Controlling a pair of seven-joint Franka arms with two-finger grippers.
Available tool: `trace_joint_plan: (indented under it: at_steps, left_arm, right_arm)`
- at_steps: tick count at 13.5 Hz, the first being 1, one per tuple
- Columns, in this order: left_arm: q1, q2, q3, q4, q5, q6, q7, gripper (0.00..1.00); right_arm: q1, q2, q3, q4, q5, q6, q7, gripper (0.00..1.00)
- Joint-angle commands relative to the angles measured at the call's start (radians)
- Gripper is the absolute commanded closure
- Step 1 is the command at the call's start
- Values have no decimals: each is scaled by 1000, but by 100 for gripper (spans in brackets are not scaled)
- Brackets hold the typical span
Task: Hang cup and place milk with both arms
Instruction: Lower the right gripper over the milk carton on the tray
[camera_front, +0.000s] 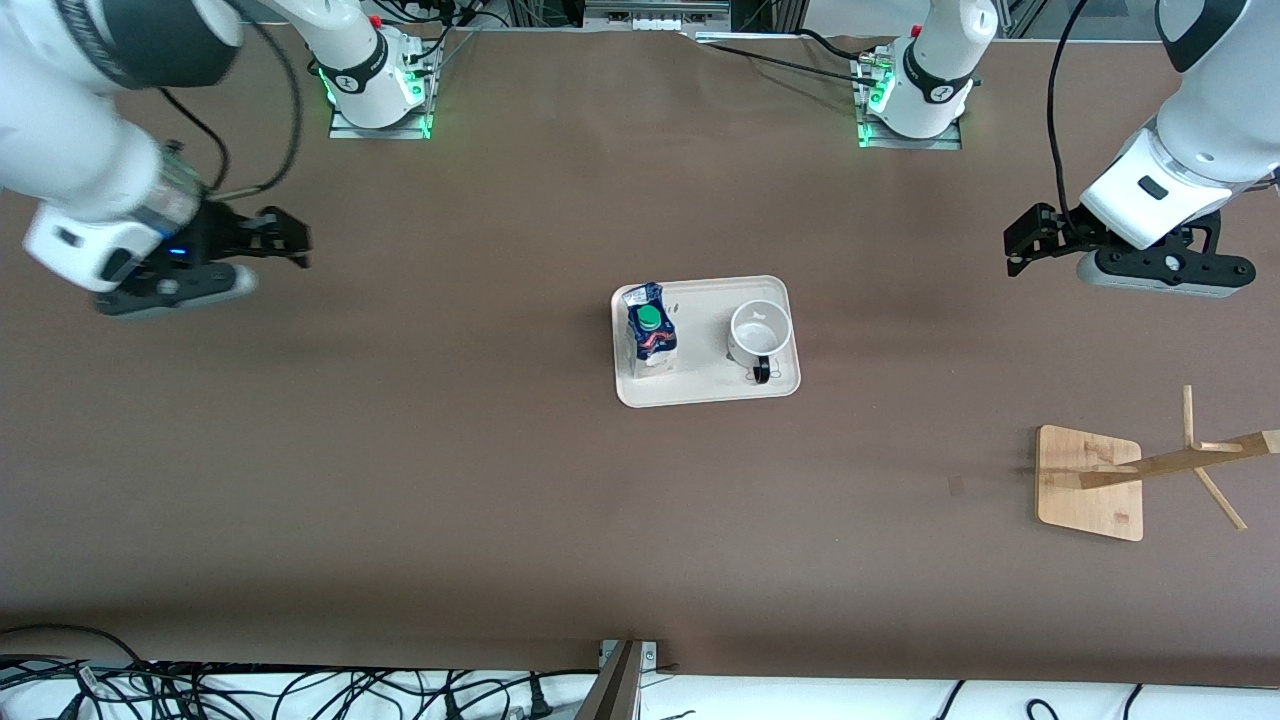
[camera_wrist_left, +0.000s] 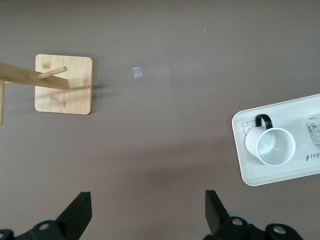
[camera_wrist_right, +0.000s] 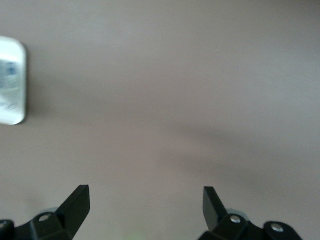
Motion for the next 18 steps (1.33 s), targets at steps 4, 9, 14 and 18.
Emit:
trace_joint_plan:
  at_steps: [4,9,14,18]
  left_arm:
    - [1,17,-1,34,21,-26,17,0]
    - [1,17,-1,36,20,-26,17,0]
    - [1,17,-1,36,21,-26,17,0]
    - [1,17,-1,36,21,-24,17,0]
  right_arm:
    - [192,122,2,20,204,129,132,0]
    - [403,284,0,107,162,332,377,0]
    - [488,444,0,224,109,387,546,0]
    - [528,493,-1,224,37,432,597,0]
